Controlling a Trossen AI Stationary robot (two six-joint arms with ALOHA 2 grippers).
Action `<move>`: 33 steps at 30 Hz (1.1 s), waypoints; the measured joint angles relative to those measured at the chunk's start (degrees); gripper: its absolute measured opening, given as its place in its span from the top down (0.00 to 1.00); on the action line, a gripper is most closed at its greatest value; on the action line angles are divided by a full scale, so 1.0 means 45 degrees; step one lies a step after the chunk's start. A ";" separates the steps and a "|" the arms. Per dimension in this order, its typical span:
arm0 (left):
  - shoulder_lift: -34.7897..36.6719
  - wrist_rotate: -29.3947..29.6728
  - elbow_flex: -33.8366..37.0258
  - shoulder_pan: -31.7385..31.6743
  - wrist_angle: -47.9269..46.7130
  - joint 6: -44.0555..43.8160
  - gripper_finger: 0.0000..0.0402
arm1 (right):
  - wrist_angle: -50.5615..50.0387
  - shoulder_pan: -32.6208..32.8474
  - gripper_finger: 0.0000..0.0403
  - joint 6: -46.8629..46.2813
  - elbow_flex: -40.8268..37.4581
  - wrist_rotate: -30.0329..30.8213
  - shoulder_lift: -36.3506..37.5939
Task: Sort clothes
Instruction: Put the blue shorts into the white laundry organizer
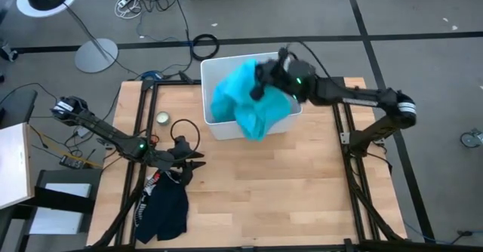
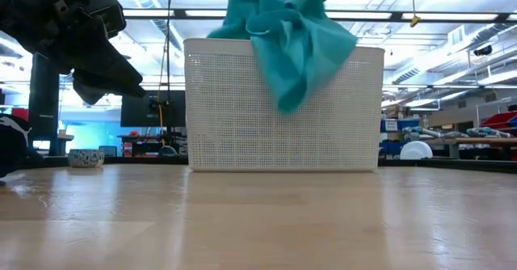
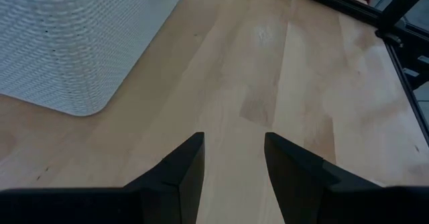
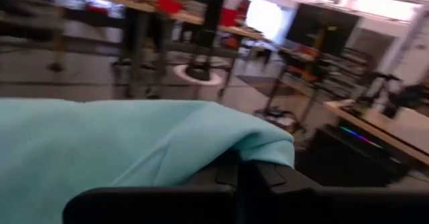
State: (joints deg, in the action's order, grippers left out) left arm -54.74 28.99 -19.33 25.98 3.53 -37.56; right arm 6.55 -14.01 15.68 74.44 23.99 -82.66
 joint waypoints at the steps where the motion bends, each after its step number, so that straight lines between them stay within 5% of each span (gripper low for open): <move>1: 0.0000 0.0000 0.0000 0.0000 -0.0017 0.0000 0.60 | 0.0071 -0.0361 1.00 0.0005 0.0403 -0.0008 -0.0326; 7: 0.0000 0.0040 0.0000 0.0000 -0.0043 0.0005 0.60 | 0.0159 -0.1911 1.00 0.0000 0.2941 -0.0062 -0.1995; 13: 0.0000 0.0126 0.0002 0.0000 -0.0082 0.0219 0.60 | -0.1072 -0.2412 1.00 -0.1257 0.4536 -0.2023 -0.2836; 22: 0.0000 0.0126 0.0000 0.0000 -0.0150 0.0257 0.60 | -0.8563 -0.2124 0.99 -0.3453 0.4247 -0.2988 -0.2869; 27: 0.0000 0.0126 0.0000 0.0000 -0.0093 0.0282 0.60 | -0.9476 -0.2172 0.94 -0.4484 0.3025 -0.2996 -0.2873; 33: 0.0000 0.0126 0.0000 0.0000 -0.0085 0.0227 0.60 | -1.0161 -0.2431 0.75 -0.5718 0.2424 -0.4138 -0.2826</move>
State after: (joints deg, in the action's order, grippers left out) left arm -54.74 29.56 -19.33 25.98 3.15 -36.54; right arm -39.18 -24.95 -10.05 85.35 5.37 -95.38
